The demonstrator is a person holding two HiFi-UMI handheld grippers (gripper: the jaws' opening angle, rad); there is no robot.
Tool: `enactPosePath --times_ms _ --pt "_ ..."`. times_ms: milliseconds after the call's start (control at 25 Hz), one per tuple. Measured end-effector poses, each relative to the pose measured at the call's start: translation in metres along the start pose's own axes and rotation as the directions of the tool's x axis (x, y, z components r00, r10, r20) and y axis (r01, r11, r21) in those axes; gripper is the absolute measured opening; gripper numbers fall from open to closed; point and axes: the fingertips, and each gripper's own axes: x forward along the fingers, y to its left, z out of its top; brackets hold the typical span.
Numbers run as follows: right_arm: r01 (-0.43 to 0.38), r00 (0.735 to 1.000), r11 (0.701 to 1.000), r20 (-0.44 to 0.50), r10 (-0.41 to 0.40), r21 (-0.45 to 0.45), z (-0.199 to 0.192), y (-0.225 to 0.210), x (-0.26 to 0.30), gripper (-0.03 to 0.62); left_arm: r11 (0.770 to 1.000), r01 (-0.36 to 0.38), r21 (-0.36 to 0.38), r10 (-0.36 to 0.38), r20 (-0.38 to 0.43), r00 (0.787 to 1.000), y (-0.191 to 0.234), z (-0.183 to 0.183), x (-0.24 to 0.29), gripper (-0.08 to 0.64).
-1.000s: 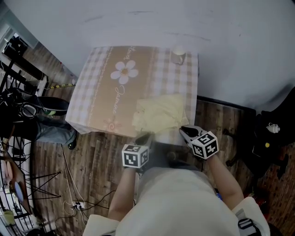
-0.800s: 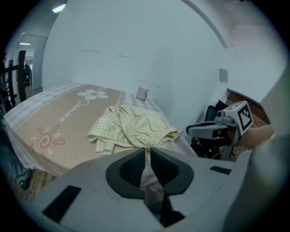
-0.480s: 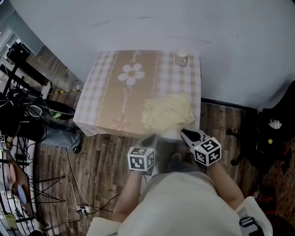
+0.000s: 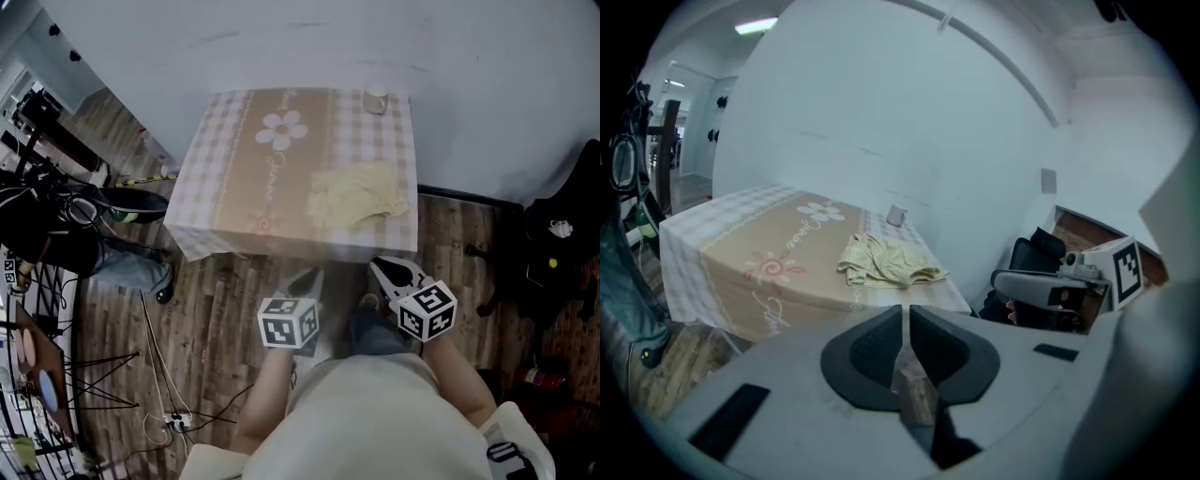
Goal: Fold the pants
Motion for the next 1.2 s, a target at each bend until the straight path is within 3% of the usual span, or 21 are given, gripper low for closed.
enactPosePath --times_ms 760,1200 --pt "0.01 0.999 1.0 0.038 -0.009 -0.027 -0.05 0.127 -0.08 0.012 0.999 -0.031 0.012 0.03 0.062 0.998 -0.015 -0.088 -0.133 0.021" --pt "-0.018 0.999 0.999 0.036 0.019 -0.043 -0.067 0.155 -0.11 0.012 0.999 -0.05 0.003 0.049 0.083 0.995 -0.031 -0.117 -0.167 0.021"
